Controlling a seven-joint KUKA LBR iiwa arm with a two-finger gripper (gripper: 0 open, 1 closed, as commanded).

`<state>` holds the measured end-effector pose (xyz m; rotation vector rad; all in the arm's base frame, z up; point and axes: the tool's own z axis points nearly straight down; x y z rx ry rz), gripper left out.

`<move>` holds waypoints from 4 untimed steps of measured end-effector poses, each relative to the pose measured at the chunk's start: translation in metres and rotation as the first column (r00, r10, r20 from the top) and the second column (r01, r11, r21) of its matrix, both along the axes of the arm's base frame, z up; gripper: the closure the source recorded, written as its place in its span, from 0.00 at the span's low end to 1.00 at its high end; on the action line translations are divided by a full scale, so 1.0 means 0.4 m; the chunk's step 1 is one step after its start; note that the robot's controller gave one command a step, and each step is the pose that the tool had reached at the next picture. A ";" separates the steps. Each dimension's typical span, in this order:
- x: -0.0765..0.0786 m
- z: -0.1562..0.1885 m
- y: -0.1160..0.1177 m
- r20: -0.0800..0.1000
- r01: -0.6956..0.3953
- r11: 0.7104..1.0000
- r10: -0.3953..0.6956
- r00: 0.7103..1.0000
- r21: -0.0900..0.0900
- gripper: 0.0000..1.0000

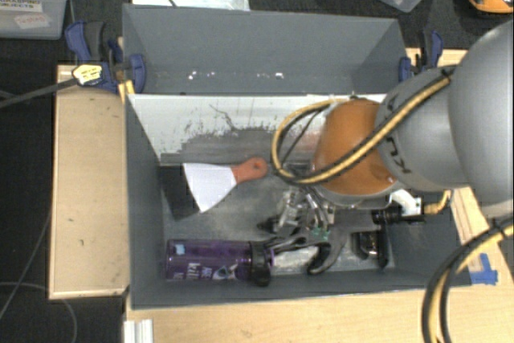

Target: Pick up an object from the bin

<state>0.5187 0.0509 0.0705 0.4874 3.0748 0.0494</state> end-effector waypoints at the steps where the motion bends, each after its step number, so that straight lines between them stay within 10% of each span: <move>1: 0.000 0.000 0.000 0.000 0.001 1.000 -0.001 1.000 0.000 1.00; 3: -0.032 0.001 -0.105 0.002 0.087 0.996 -0.087 0.996 0.007 1.00; 4: -0.009 -0.001 -0.257 0.003 0.047 0.999 -0.047 0.999 0.005 1.00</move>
Offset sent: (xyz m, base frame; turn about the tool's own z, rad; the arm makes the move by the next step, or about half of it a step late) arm 0.0017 -0.0421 -0.0005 0.0409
